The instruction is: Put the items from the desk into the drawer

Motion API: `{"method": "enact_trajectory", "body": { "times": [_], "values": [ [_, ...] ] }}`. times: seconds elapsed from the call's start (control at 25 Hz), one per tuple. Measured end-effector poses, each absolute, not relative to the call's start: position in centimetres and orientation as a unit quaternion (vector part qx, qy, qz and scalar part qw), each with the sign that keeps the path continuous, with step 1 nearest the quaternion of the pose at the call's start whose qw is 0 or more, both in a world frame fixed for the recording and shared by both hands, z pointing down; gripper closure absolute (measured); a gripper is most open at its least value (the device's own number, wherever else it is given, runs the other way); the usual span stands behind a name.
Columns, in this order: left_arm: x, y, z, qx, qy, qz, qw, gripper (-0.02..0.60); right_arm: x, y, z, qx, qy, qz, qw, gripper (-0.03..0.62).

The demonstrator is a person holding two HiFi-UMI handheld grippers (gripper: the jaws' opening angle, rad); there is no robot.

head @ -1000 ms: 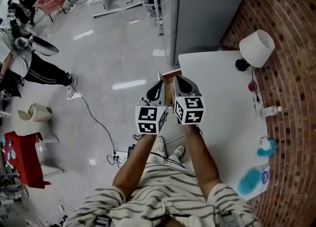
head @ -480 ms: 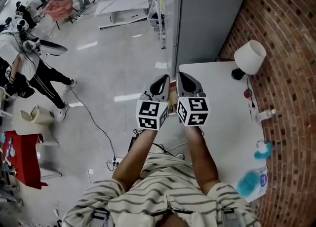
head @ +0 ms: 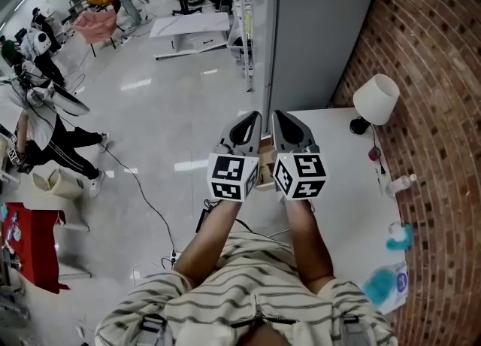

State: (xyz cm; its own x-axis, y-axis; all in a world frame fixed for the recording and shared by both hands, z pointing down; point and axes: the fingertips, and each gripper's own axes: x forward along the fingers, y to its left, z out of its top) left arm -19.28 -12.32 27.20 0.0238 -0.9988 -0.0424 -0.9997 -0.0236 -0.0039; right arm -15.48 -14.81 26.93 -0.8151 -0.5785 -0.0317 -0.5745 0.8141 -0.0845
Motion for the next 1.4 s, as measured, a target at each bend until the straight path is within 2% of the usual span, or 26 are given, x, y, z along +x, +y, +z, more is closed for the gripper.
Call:
{"method": "enact_trajectory", "body": {
  "times": [1.4],
  "values": [
    [-18.9, -10.2, 25.5, -0.718, 0.695, 0.028, 0.031, 0.574, -16.1, -12.3, 25.4, -0.287, 0.957, -0.029, 0.037, 0.583]
  ]
}}
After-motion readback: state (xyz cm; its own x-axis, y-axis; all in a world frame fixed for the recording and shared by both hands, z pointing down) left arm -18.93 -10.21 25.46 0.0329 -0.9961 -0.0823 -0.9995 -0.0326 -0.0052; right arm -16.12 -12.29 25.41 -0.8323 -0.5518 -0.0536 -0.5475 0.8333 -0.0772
